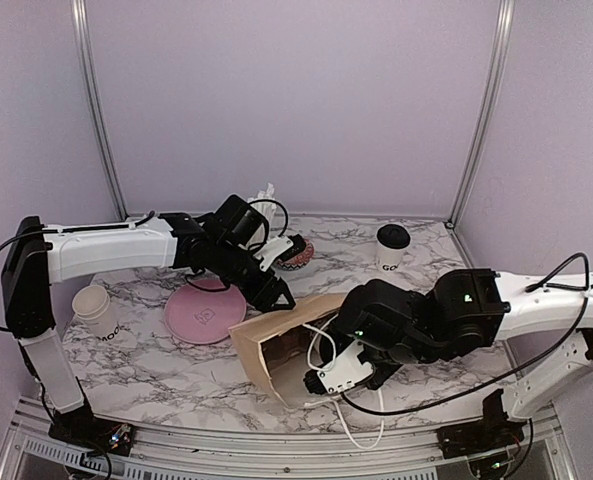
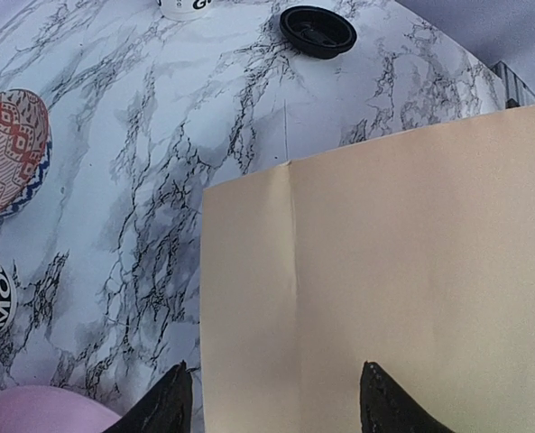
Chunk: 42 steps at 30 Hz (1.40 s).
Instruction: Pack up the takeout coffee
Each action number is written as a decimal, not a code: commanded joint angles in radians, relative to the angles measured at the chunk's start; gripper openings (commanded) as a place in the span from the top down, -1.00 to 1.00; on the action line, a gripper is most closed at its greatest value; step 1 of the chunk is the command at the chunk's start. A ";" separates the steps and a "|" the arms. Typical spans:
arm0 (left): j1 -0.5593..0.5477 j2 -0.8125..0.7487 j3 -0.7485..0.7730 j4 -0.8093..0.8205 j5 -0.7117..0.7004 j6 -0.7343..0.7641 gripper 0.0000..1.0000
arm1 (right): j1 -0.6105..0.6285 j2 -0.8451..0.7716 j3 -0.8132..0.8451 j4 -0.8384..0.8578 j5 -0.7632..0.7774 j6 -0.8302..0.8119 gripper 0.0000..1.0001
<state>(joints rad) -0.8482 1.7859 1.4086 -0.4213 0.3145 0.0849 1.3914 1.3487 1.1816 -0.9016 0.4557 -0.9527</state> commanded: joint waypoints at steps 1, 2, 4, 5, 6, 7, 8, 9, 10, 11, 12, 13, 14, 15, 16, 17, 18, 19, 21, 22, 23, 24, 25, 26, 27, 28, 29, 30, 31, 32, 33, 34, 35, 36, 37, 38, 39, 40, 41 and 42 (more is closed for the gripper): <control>0.003 0.008 -0.005 0.015 0.022 0.004 -0.28 | -0.027 -0.021 0.007 0.105 0.003 -0.006 0.07; 0.003 0.014 -0.004 0.015 0.023 0.005 -0.28 | -0.039 -0.016 0.012 0.111 -0.003 -0.003 0.07; 0.003 0.024 -0.001 0.015 0.031 0.005 -0.28 | -0.066 -0.004 0.027 0.118 -0.019 0.004 0.07; 0.003 0.030 0.001 0.015 0.037 0.006 -0.28 | -0.079 0.001 0.033 0.124 -0.024 0.006 0.07; 0.003 0.035 0.003 0.016 0.042 0.005 -0.28 | -0.088 0.006 0.035 0.130 -0.026 0.005 0.08; 0.003 0.040 0.005 0.016 0.048 0.004 -0.28 | -0.099 0.010 0.037 0.134 -0.031 0.004 0.08; 0.003 0.044 0.007 0.016 0.053 0.005 -0.28 | -0.107 0.013 0.035 0.140 -0.035 0.001 0.08; 0.003 0.047 0.008 0.016 0.057 0.004 -0.28 | -0.113 0.016 0.033 0.148 -0.037 -0.001 0.08; 0.003 0.050 0.009 0.016 0.060 0.004 -0.28 | -0.119 0.018 0.029 0.154 -0.041 -0.002 0.08; 0.003 0.051 0.009 0.017 0.060 0.005 -0.28 | -0.124 0.018 0.025 0.161 -0.046 -0.005 0.08; 0.003 0.052 0.009 0.017 0.058 0.005 -0.28 | -0.127 0.018 0.021 0.170 -0.050 -0.007 0.08; 0.004 0.052 0.007 0.016 0.058 0.008 -0.28 | -0.129 0.018 0.014 0.182 -0.055 -0.011 0.08; 0.005 0.053 0.007 0.015 0.057 0.009 -0.28 | -0.132 0.019 0.009 0.190 -0.057 -0.013 0.08; 0.005 0.054 0.007 0.015 0.057 0.011 -0.28 | -0.134 0.020 0.005 0.197 -0.060 -0.017 0.08; 0.006 0.055 0.007 0.015 0.057 0.012 -0.28 | -0.138 0.022 0.002 0.204 -0.066 -0.021 0.08; 0.007 0.056 0.007 0.016 0.056 0.012 -0.28 | -0.141 0.024 -0.001 0.210 -0.072 -0.022 0.08; 0.008 0.056 0.007 0.016 0.055 0.012 -0.28 | -0.146 0.026 -0.002 0.214 -0.080 -0.023 0.08; 0.010 0.057 0.007 0.016 0.055 0.012 -0.28 | -0.150 0.029 -0.002 0.215 -0.088 -0.023 0.08; 0.015 0.059 0.007 0.015 0.053 0.012 -0.28 | -0.160 0.037 -0.002 0.220 -0.103 -0.023 0.08; 0.017 0.061 0.007 0.015 0.052 0.014 -0.28 | -0.163 0.041 -0.003 0.220 -0.110 -0.024 0.08; 0.019 0.062 0.008 0.016 0.052 0.014 -0.28 | -0.165 0.044 -0.004 0.223 -0.113 -0.024 0.08; 0.021 0.062 0.009 0.015 0.053 0.014 -0.28 | -0.166 0.045 -0.006 0.223 -0.117 -0.026 0.08; 0.025 0.063 0.009 0.016 0.051 0.013 -0.28 | -0.167 0.046 -0.009 0.225 -0.121 -0.026 0.08; 0.028 0.064 0.009 0.015 0.052 0.014 -0.28 | -0.168 0.046 -0.012 0.225 -0.125 -0.026 0.08; 0.032 0.064 0.009 0.016 0.050 0.016 -0.28 | -0.169 0.045 -0.015 0.225 -0.127 -0.026 0.08; 0.034 0.064 0.009 0.016 0.047 0.017 -0.28 | -0.169 0.040 -0.019 0.223 -0.129 -0.024 0.08; 0.039 0.063 0.009 0.016 0.046 0.018 -0.28 | -0.169 0.035 -0.019 0.217 -0.132 -0.020 0.08; 0.043 0.062 0.009 0.015 0.047 0.019 -0.28 | -0.169 0.031 -0.019 0.205 -0.137 -0.016 0.08; 0.047 0.060 0.009 0.015 0.045 0.020 -0.28 | -0.169 0.024 -0.019 0.194 -0.143 -0.012 0.08; 0.051 0.058 0.009 0.015 0.043 0.021 -0.28 | -0.169 0.016 -0.019 0.184 -0.146 -0.006 0.08; 0.055 0.058 0.009 0.014 0.043 0.024 -0.28 | -0.169 0.009 -0.022 0.173 -0.147 -0.003 0.08; 0.059 0.058 0.010 0.014 0.043 0.024 -0.28 | -0.169 0.000 -0.025 0.165 -0.152 0.000 0.08; 0.062 0.057 0.012 0.013 0.041 0.024 -0.29 | -0.168 -0.007 -0.028 0.158 -0.157 0.006 0.08; 0.064 0.056 0.012 0.012 0.041 0.024 -0.28 | -0.167 -0.014 -0.031 0.154 -0.159 0.012 0.08; 0.066 0.056 0.011 0.012 0.040 0.024 -0.29 | -0.167 -0.020 -0.037 0.152 -0.161 0.014 0.08; 0.065 0.058 0.010 0.011 0.043 0.026 -0.29 | -0.167 -0.026 -0.044 0.155 -0.159 0.014 0.08; 0.064 0.060 0.009 0.012 0.043 0.027 -0.29 | -0.168 -0.032 -0.052 0.160 -0.157 0.012 0.08; 0.064 0.065 0.010 0.012 0.043 0.026 -0.29 | -0.167 -0.037 -0.063 0.166 -0.158 0.008 0.08; 0.066 0.071 0.011 0.010 0.044 0.025 -0.29 | -0.167 -0.042 -0.071 0.172 -0.157 0.005 0.08; 0.066 0.078 0.014 0.011 0.046 0.024 -0.29 | -0.167 -0.046 -0.080 0.178 -0.155 0.003 0.08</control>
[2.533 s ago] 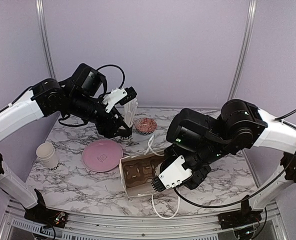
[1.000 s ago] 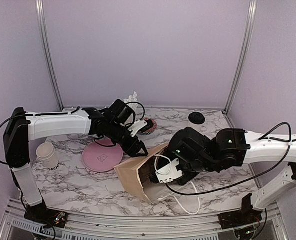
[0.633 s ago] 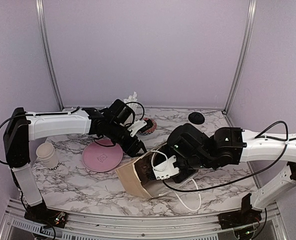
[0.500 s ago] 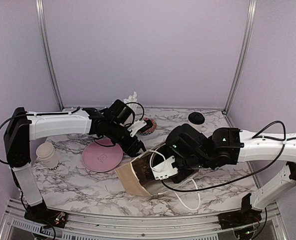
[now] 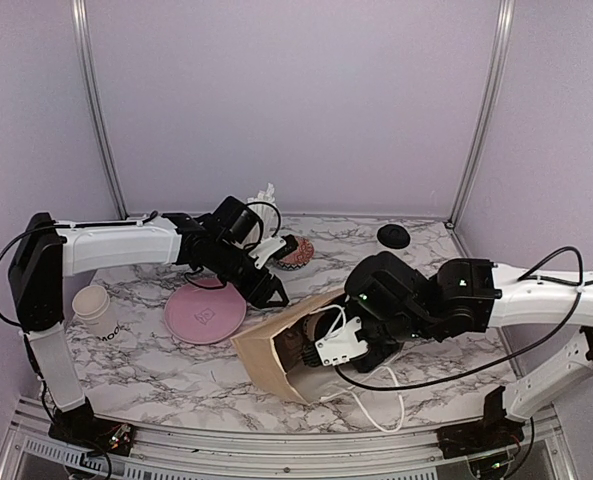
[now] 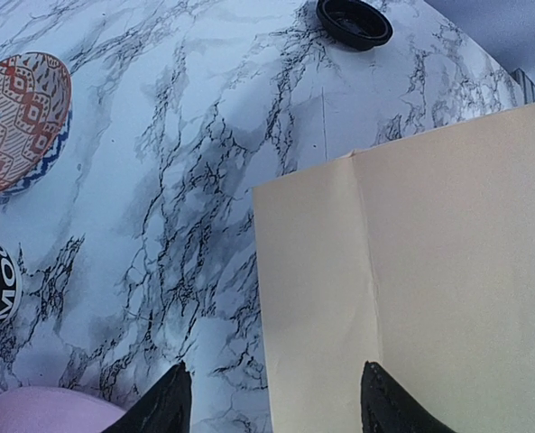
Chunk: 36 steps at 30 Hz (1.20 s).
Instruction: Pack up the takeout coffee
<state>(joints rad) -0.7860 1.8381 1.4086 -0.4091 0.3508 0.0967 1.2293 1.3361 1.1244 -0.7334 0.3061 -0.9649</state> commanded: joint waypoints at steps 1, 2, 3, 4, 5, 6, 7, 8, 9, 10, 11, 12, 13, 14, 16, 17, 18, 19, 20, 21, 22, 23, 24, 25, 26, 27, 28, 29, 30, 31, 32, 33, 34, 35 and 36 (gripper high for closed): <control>0.003 0.034 0.017 -0.001 0.009 0.011 -0.29 | -0.005 -0.037 -0.032 0.015 -0.004 0.012 0.08; 0.003 0.042 0.021 -0.003 0.009 0.011 -0.29 | -0.005 -0.040 -0.041 0.024 -0.004 0.010 0.08; 0.002 0.050 0.027 -0.004 0.012 0.011 -0.29 | -0.005 -0.042 -0.048 0.032 -0.003 0.008 0.08; 0.004 0.055 0.032 -0.006 0.015 0.011 -0.29 | -0.005 -0.044 -0.054 0.039 0.003 0.006 0.08; 0.003 0.061 0.037 -0.005 0.017 0.011 -0.29 | -0.005 -0.044 -0.059 0.051 0.009 0.003 0.08; 0.003 0.066 0.041 -0.005 0.020 0.012 -0.29 | -0.007 -0.045 -0.064 0.060 0.014 -0.001 0.08; 0.003 0.068 0.044 -0.006 0.019 0.014 -0.29 | -0.007 -0.044 -0.069 0.071 0.017 -0.003 0.09; 0.003 0.072 0.047 -0.008 0.020 0.016 -0.29 | -0.007 -0.044 -0.074 0.079 0.019 -0.006 0.09; 0.003 0.075 0.048 -0.007 0.020 0.017 -0.29 | -0.007 -0.043 -0.080 0.089 0.019 -0.008 0.09; 0.004 0.078 0.050 -0.008 0.020 0.019 -0.29 | -0.007 -0.044 -0.084 0.098 0.020 -0.010 0.09; 0.003 0.082 0.051 -0.010 0.022 0.021 -0.29 | -0.007 -0.043 -0.088 0.106 0.023 -0.013 0.09; 0.003 0.083 0.052 -0.011 0.023 0.022 -0.29 | -0.008 -0.042 -0.090 0.112 0.027 -0.016 0.09; 0.003 0.087 0.052 -0.013 0.025 0.024 -0.29 | -0.010 -0.041 -0.092 0.120 0.030 -0.019 0.09; 0.004 0.090 0.052 -0.015 0.025 0.026 -0.29 | -0.013 -0.040 -0.092 0.129 0.031 -0.021 0.09; 0.003 0.096 0.052 -0.018 0.031 0.030 -0.29 | -0.024 -0.038 -0.093 0.141 0.029 -0.025 0.09; 0.003 0.099 0.052 -0.020 0.034 0.032 -0.29 | -0.028 -0.034 -0.095 0.144 0.029 -0.028 0.09; 0.003 0.102 0.052 -0.021 0.035 0.033 -0.29 | -0.033 -0.032 -0.096 0.148 0.030 -0.030 0.09; 0.003 0.104 0.053 -0.021 0.037 0.034 -0.29 | -0.037 -0.028 -0.097 0.151 0.027 -0.032 0.09; 0.003 0.106 0.053 -0.022 0.040 0.036 -0.29 | -0.042 -0.026 -0.098 0.154 0.025 -0.033 0.09; 0.002 0.107 0.053 -0.024 0.044 0.038 -0.29 | -0.047 -0.024 -0.098 0.158 0.024 -0.036 0.09; 0.003 0.109 0.054 -0.024 0.048 0.039 -0.29 | -0.051 -0.022 -0.098 0.165 0.024 -0.039 0.09; 0.004 0.111 0.054 -0.024 0.053 0.041 -0.29 | -0.052 -0.020 -0.098 0.173 0.023 -0.042 0.09; 0.003 0.115 0.055 -0.026 0.057 0.041 -0.29 | -0.054 -0.018 -0.099 0.178 0.021 -0.044 0.09; 0.003 0.118 0.055 -0.025 0.061 0.043 -0.29 | -0.055 -0.015 -0.100 0.184 0.019 -0.046 0.09; 0.004 0.122 0.057 -0.026 0.062 0.043 -0.29 | -0.056 -0.013 -0.102 0.190 0.018 -0.049 0.09; 0.003 0.127 0.059 -0.027 0.067 0.043 -0.29 | -0.057 -0.010 -0.103 0.195 0.014 -0.050 0.09; 0.003 0.132 0.062 -0.028 0.068 0.043 -0.29 | -0.056 -0.007 -0.103 0.195 0.007 -0.051 0.09; 0.003 0.134 0.062 -0.028 0.069 0.043 -0.29 | -0.056 -0.005 -0.104 0.195 -0.001 -0.052 0.09; 0.003 0.137 0.064 -0.029 0.070 0.043 -0.29 | -0.056 -0.002 -0.105 0.195 -0.007 -0.053 0.09; 0.003 0.138 0.065 -0.029 0.070 0.043 -0.29 | -0.056 0.000 -0.106 0.196 -0.010 -0.054 0.09; 0.003 0.138 0.065 -0.029 0.071 0.044 -0.29 | -0.056 0.003 -0.106 0.196 -0.014 -0.055 0.09; 0.004 0.136 0.064 -0.029 0.073 0.046 -0.29 | -0.056 0.006 -0.105 0.194 -0.017 -0.055 0.09; 0.004 0.136 0.065 -0.030 0.073 0.047 -0.29 | -0.056 0.009 -0.102 0.193 -0.020 -0.056 0.09; 0.003 0.137 0.065 -0.030 0.073 0.047 -0.29 | -0.056 0.012 -0.099 0.187 -0.023 -0.055 0.09; 0.003 0.138 0.065 -0.030 0.076 0.047 -0.29 | -0.057 0.016 -0.093 0.180 -0.028 -0.054 0.09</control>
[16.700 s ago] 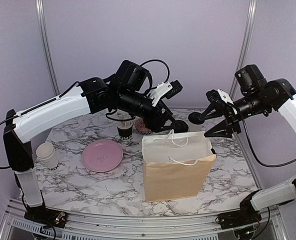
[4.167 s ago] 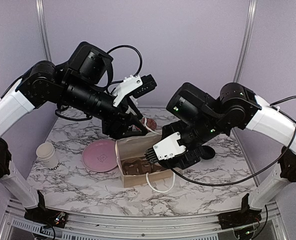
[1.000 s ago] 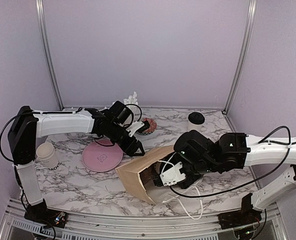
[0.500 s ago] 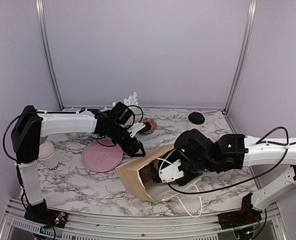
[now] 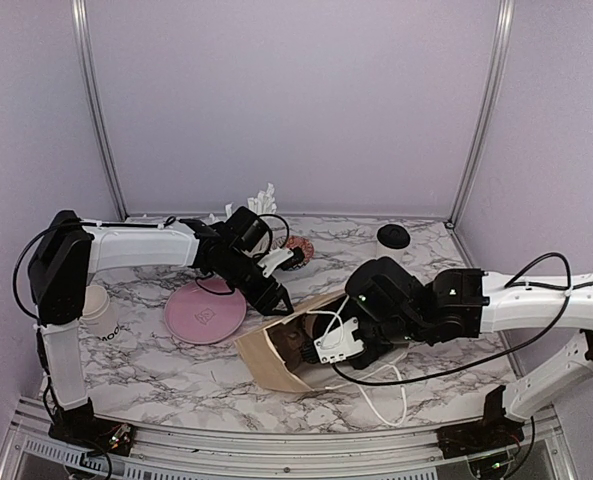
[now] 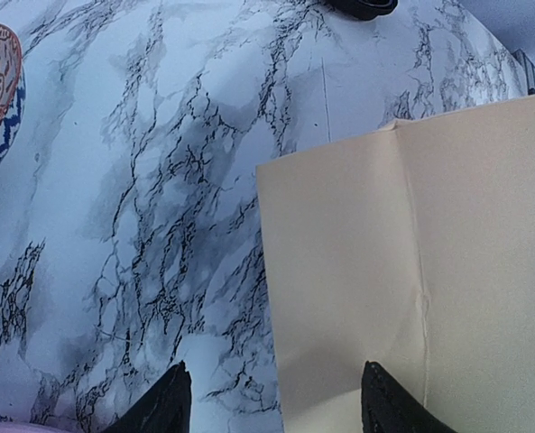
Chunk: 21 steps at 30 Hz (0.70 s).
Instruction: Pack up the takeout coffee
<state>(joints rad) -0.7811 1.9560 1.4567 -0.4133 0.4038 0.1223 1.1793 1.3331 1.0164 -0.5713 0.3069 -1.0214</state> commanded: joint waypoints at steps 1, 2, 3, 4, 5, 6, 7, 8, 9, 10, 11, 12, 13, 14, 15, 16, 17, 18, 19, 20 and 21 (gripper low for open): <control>-0.001 0.021 0.017 -0.027 0.027 0.022 -0.29 | -0.008 0.024 0.022 0.008 -0.033 0.006 0.09; -0.001 0.023 0.018 -0.026 0.036 0.022 -0.29 | -0.008 0.029 0.030 -0.001 -0.036 0.009 0.09; -0.002 0.025 0.020 -0.026 0.046 0.021 -0.29 | -0.011 0.035 0.038 -0.009 -0.041 0.014 0.08; -0.002 0.028 0.021 -0.026 0.054 0.019 -0.29 | -0.014 0.043 0.049 -0.021 -0.048 0.019 0.08; -0.002 0.032 0.023 -0.025 0.062 0.016 -0.29 | -0.017 0.053 0.062 -0.036 -0.055 0.026 0.08; -0.002 0.037 0.025 -0.026 0.071 0.015 -0.29 | -0.023 0.063 0.075 -0.049 -0.062 0.034 0.08; -0.001 0.040 0.026 -0.026 0.078 0.014 -0.29 | -0.028 0.073 0.089 -0.062 -0.068 0.042 0.08; -0.002 0.042 0.028 -0.025 0.085 0.013 -0.29 | -0.033 0.083 0.105 -0.074 -0.073 0.050 0.08; -0.002 0.044 0.028 -0.025 0.093 0.011 -0.29 | -0.039 0.095 0.122 -0.089 -0.079 0.057 0.08; -0.002 0.046 0.028 -0.025 0.102 0.011 -0.29 | -0.045 0.104 0.139 -0.099 -0.084 0.063 0.08; -0.002 0.050 0.029 -0.026 0.114 0.009 -0.29 | -0.050 0.113 0.155 -0.114 -0.090 0.066 0.08; -0.003 0.054 0.030 -0.026 0.126 0.007 -0.29 | -0.054 0.121 0.170 -0.126 -0.095 0.068 0.08; -0.004 0.058 0.032 -0.025 0.140 0.005 -0.29 | -0.056 0.128 0.186 -0.142 -0.104 0.067 0.08; -0.005 0.061 0.033 -0.024 0.152 0.004 -0.28 | -0.057 0.136 0.200 -0.159 -0.113 0.066 0.08; -0.008 0.065 0.035 -0.024 0.166 0.002 -0.28 | -0.057 0.143 0.213 -0.176 -0.121 0.066 0.08; -0.010 0.067 0.037 -0.024 0.181 0.002 -0.28 | -0.056 0.149 0.224 -0.193 -0.130 0.068 0.08; -0.013 0.070 0.038 -0.024 0.199 0.000 -0.28 | -0.057 0.157 0.239 -0.215 -0.143 0.069 0.08; -0.017 0.073 0.039 -0.025 0.217 -0.002 -0.28 | -0.057 0.166 0.252 -0.237 -0.153 0.073 0.08; -0.020 0.077 0.039 -0.024 0.235 -0.002 -0.28 | -0.058 0.177 0.269 -0.262 -0.166 0.077 0.08; -0.023 0.079 0.038 -0.024 0.250 -0.003 -0.28 | -0.058 0.189 0.288 -0.291 -0.179 0.078 0.08; -0.027 0.081 0.035 -0.025 0.263 -0.001 -0.28 | -0.058 0.200 0.307 -0.323 -0.203 0.079 0.08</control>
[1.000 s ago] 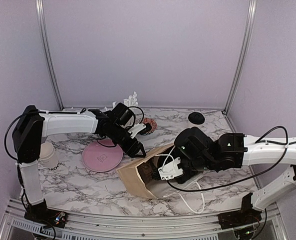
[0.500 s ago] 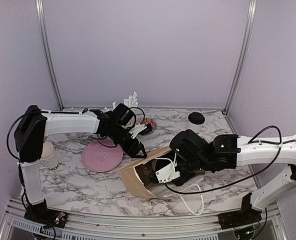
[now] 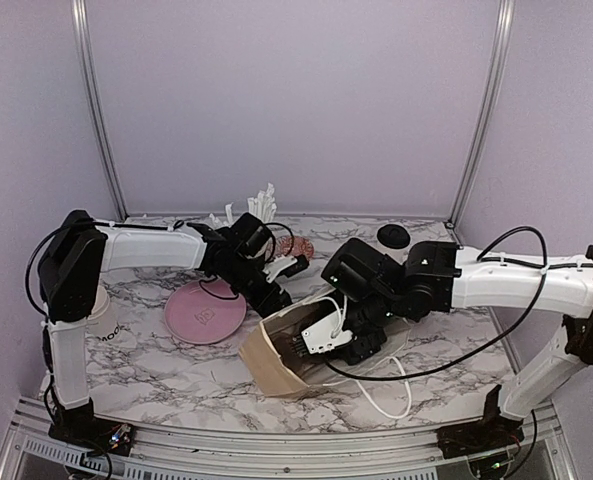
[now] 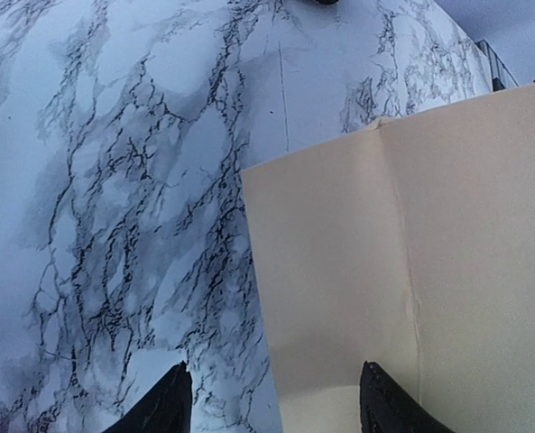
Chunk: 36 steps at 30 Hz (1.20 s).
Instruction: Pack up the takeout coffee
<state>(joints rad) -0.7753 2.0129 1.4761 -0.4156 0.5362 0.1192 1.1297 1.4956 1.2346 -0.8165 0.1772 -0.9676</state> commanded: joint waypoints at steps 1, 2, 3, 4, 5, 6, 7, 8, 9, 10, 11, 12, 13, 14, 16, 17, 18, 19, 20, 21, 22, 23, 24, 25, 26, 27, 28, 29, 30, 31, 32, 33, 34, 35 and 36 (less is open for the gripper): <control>-0.037 0.026 0.012 -0.024 0.142 0.004 -0.28 | -0.008 0.056 0.118 -0.123 -0.091 0.026 0.08; -0.040 0.027 0.008 -0.026 0.150 0.006 -0.28 | -0.008 0.067 0.140 -0.151 -0.105 0.030 0.08; -0.041 0.027 0.006 -0.030 0.157 0.008 -0.28 | -0.008 0.079 0.160 -0.181 -0.123 0.032 0.08; -0.044 0.027 0.004 -0.033 0.163 0.010 -0.27 | -0.009 0.092 0.180 -0.215 -0.139 0.030 0.08; -0.047 0.027 0.004 -0.037 0.168 0.012 -0.28 | -0.008 0.104 0.198 -0.241 -0.146 0.029 0.08; -0.050 0.027 0.004 -0.038 0.171 0.014 -0.28 | -0.008 0.118 0.214 -0.270 -0.153 0.032 0.08; -0.053 0.027 0.004 -0.039 0.171 0.014 -0.28 | -0.010 0.130 0.230 -0.295 -0.161 0.031 0.08; -0.055 0.027 0.004 -0.041 0.170 0.014 -0.28 | -0.012 0.142 0.244 -0.317 -0.166 0.029 0.08; -0.058 0.027 0.006 -0.046 0.168 0.016 -0.28 | -0.016 0.154 0.260 -0.337 -0.184 0.029 0.08; -0.060 0.026 0.006 -0.049 0.165 0.017 -0.28 | -0.020 0.166 0.278 -0.357 -0.210 0.027 0.08; -0.061 0.023 0.006 -0.053 0.165 0.018 -0.28 | -0.022 0.183 0.298 -0.380 -0.228 0.025 0.08; -0.061 0.020 0.005 -0.056 0.167 0.020 -0.29 | -0.025 0.200 0.321 -0.407 -0.242 0.023 0.08; -0.063 0.017 0.004 -0.060 0.171 0.020 -0.29 | -0.029 0.218 0.341 -0.429 -0.262 0.023 0.09; -0.065 0.015 0.003 -0.062 0.180 0.021 -0.29 | -0.031 0.239 0.365 -0.460 -0.280 0.019 0.09; -0.070 0.012 0.004 -0.064 0.201 0.019 -0.29 | -0.036 0.287 0.413 -0.510 -0.314 0.022 0.10; -0.075 0.010 0.004 -0.064 0.210 0.019 -0.29 | -0.038 0.308 0.435 -0.545 -0.333 0.021 0.11; -0.079 0.010 0.004 -0.064 0.216 0.018 -0.29 | -0.040 0.324 0.448 -0.555 -0.346 0.029 0.13; -0.083 0.010 0.005 -0.066 0.215 0.019 -0.29 | -0.041 0.333 0.451 -0.556 -0.354 0.038 0.13; -0.084 0.009 0.006 -0.066 0.210 0.019 -0.29 | -0.040 0.340 0.449 -0.556 -0.360 0.040 0.13; -0.084 0.006 0.006 -0.066 0.195 0.016 -0.29 | -0.041 0.346 0.446 -0.556 -0.360 0.040 0.14; -0.083 -0.002 0.005 -0.067 0.172 0.015 -0.29 | -0.041 0.354 0.442 -0.556 -0.356 0.041 0.14; -0.081 -0.011 0.001 -0.070 0.146 0.015 -0.29 | -0.041 0.361 0.439 -0.556 -0.351 0.040 0.14; -0.077 -0.024 -0.002 -0.076 0.130 0.018 -0.29 | -0.041 0.368 0.435 -0.556 -0.348 0.038 0.14; -0.066 -0.038 -0.009 -0.080 0.134 0.019 -0.30 | -0.042 0.375 0.431 -0.556 -0.349 0.035 0.14; -0.055 -0.055 -0.018 -0.079 0.142 0.017 -0.30 | -0.043 0.382 0.429 -0.556 -0.351 0.031 0.14; -0.043 -0.073 -0.026 -0.080 0.137 0.013 -0.30 | -0.044 0.392 0.428 -0.556 -0.352 0.028 0.15; -0.031 -0.092 -0.035 -0.082 0.115 0.013 -0.31 | -0.044 0.401 0.428 -0.556 -0.353 0.025 0.16; -0.016 -0.110 -0.045 -0.091 0.082 0.017 -0.32 | -0.044 0.411 0.428 -0.556 -0.359 0.021 0.16; -0.004 -0.126 -0.048 -0.097 0.053 0.023 -0.33 | -0.045 0.419 0.430 -0.556 -0.363 0.016 0.17; 0.017 -0.142 -0.052 -0.112 0.035 0.029 -0.33 | -0.045 0.431 0.434 -0.557 -0.372 0.013 0.17; 0.035 -0.155 -0.057 -0.122 0.022 0.029 -0.34 | -0.046 0.444 0.441 -0.556 -0.376 0.012 0.17; 0.055 -0.172 -0.063 -0.126 0.013 0.028 -0.34 | -0.046 0.456 0.448 -0.557 -0.379 0.011 0.18; 0.070 -0.190 -0.072 -0.131 0.004 0.029 -0.34 | -0.048 0.471 0.456 -0.556 -0.382 0.007 0.18; 0.086 -0.208 -0.081 -0.134 -0.003 0.031 -0.34 | -0.049 0.483 0.464 -0.556 -0.383 0.003 0.18; 0.100 -0.234 -0.091 -0.136 -0.011 0.033 -0.34 | -0.052 0.504 0.470 -0.558 -0.383 0.001 0.18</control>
<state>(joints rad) -0.7296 1.8713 1.4189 -0.4992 0.5858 0.1310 1.0767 1.8759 1.7245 -1.3384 -0.1539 -0.9497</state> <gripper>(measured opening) 0.668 0.799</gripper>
